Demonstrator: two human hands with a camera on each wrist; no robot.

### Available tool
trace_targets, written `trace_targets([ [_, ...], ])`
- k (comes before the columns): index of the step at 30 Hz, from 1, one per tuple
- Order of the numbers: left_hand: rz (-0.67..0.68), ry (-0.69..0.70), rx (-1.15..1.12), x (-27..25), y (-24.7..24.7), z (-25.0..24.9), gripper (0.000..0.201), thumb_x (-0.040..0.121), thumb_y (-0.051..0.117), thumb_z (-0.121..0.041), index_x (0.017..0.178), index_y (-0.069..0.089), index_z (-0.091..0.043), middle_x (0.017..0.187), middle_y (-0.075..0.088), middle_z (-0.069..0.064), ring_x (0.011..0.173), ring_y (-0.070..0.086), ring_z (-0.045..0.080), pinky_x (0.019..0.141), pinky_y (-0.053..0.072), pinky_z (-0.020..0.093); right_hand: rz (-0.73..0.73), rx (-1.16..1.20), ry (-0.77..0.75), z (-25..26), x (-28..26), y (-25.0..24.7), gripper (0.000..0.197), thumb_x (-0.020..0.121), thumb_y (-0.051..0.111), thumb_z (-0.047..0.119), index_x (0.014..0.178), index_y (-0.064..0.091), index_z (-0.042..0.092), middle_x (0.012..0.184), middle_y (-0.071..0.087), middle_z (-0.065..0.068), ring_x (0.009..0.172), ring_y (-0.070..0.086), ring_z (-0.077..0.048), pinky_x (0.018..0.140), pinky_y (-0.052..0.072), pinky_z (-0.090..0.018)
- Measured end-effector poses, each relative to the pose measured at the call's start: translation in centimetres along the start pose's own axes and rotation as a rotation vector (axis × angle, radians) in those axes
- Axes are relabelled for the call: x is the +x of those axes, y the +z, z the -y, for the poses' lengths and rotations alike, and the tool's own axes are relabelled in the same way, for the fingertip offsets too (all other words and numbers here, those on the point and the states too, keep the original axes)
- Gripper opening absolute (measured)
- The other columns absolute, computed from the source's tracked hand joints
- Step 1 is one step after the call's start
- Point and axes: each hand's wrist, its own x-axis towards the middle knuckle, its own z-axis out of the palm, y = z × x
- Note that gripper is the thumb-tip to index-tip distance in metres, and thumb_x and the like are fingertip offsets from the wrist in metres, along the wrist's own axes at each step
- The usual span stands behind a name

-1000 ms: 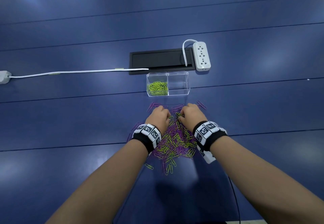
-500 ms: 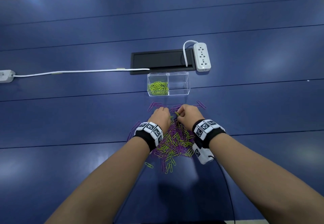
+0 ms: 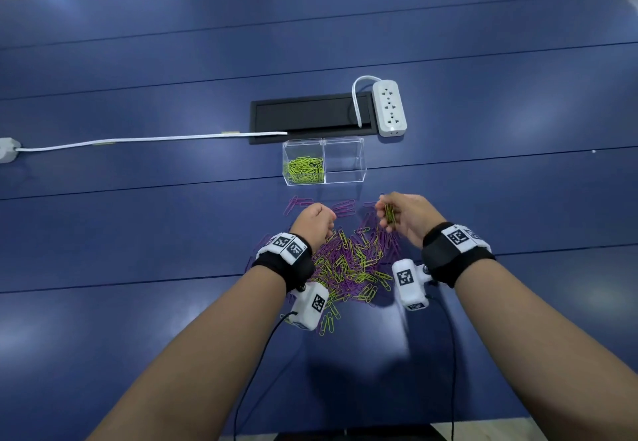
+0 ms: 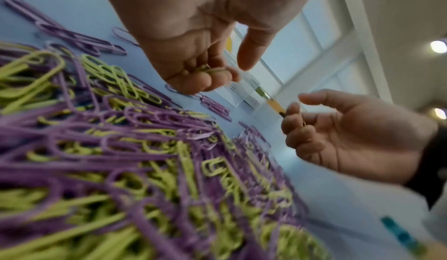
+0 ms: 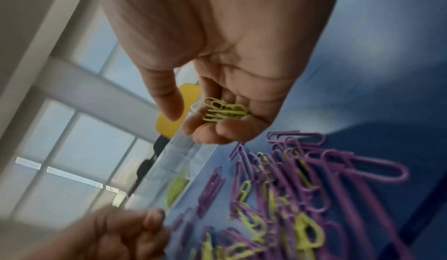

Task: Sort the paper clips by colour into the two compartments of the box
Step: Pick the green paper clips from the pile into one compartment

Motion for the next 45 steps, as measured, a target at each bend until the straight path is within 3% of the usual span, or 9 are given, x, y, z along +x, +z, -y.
trace_targets([
  [4,-0.023,0.138,0.45,-0.3,0.6,0.4,0.002,0.088,0.053,-0.018,0.089,0.052,-0.017,0.071,0.052,-0.006,0.065,0.049,0.018,0.061,0.04,0.026,-0.059,-0.615,-0.148,-0.9,0.5,-0.1,0.012,0.088,0.056,0.016,0.08,0.063,0.01,0.071,0.059,0.0,0.061,0.052,-0.015,0.057,0.043,-0.025],
  [7,0.071,0.263,0.688,-0.3,0.8,0.8,0.023,0.088,0.051,-0.01,0.107,0.057,-0.021,0.098,0.06,0.0,0.083,0.056,0.02,0.074,0.046,0.029,0.015,-1.081,-0.291,-1.4,0.9,0.7,0.018,0.085,0.056,0.011,0.099,0.065,0.017,0.083,0.06,0.007,0.078,0.052,-0.012,0.077,0.042,-0.022],
  [10,0.112,0.31,0.825,0.0,0.5,0.9,0.021,0.092,0.049,-0.014,0.106,0.062,-0.024,0.11,0.057,0.005,0.099,0.057,0.025,0.086,0.046,0.034,0.091,-1.245,-0.324,-1.5,1.3,1.2,0.021,0.086,0.058,0.013,0.105,0.061,0.021,0.082,0.056,0.011,0.081,0.051,-0.011,0.077,0.04,-0.021],
  [14,0.134,0.324,0.898,0.3,0.1,1.0,0.012,0.092,0.055,-0.024,0.101,0.061,-0.022,0.105,0.052,0.004,0.099,0.055,0.025,0.086,0.045,0.035,0.061,-1.223,-0.301,-1.3,2.2,0.9,0.004,0.086,0.061,0.02,0.089,0.06,0.022,0.078,0.057,0.007,0.083,0.058,-0.02,0.073,0.042,-0.025],
  [21,0.001,0.286,0.696,0.5,-1.5,0.6,0.01,0.09,0.061,-0.026,0.092,0.068,-0.02,0.093,0.063,-0.003,0.088,0.056,0.014,0.081,0.046,0.028,-0.141,-1.037,-0.321,-0.7,3.1,-0.5,0.015,0.087,0.061,0.021,0.102,0.062,0.019,0.082,0.057,0.003,0.078,0.053,-0.016,0.078,0.046,-0.026],
  [28,-0.095,0.26,0.671,0.5,-2.8,0.8,0.013,0.09,0.058,-0.027,0.089,0.068,-0.018,0.067,0.049,-0.01,0.069,0.046,0.011,0.069,0.038,0.023,0.126,-1.373,-0.355,-2.0,2.7,1.4,0.021,0.088,0.057,0.029,0.107,0.065,0.029,0.114,0.063,0.0,0.105,0.058,-0.021,0.092,0.05,-0.039],
  [37,-0.187,0.078,0.142,0.2,-3.6,2.3,0.015,0.087,0.059,-0.018,0.073,0.063,-0.014,0.071,0.065,-0.003,0.059,0.051,0.014,0.057,0.044,0.028,0.08,-1.429,-0.312,-2.5,1.7,2.2,0.009,0.085,0.053,0.024,0.088,0.057,0.016,0.102,0.059,-0.005,0.096,0.057,-0.026,0.083,0.051,-0.041],
  [41,-0.102,0.012,-0.013,0.3,-3.4,2.7,0.011,0.089,0.057,-0.014,0.079,0.063,-0.013,0.069,0.061,-0.001,0.057,0.045,0.016,0.057,0.041,0.028,0.095,-1.349,-0.221,-2.0,1.2,2.2,0.016,0.085,0.055,0.022,0.076,0.053,0.01,0.086,0.062,-0.014,0.084,0.061,-0.033,0.073,0.051,-0.037],
  [45,-0.053,-0.05,-0.297,-0.3,-3.3,2.3,0.022,0.089,0.044,0.003,0.095,0.063,-0.007,0.065,0.052,0.001,0.044,0.034,0.007,0.04,0.031,0.017,-0.02,-1.134,-0.222,-1.3,0.8,1.6,0.019,0.084,0.052,0.017,0.069,0.052,0.006,0.074,0.061,-0.022,0.069,0.057,-0.033,0.068,0.05,-0.041],
])
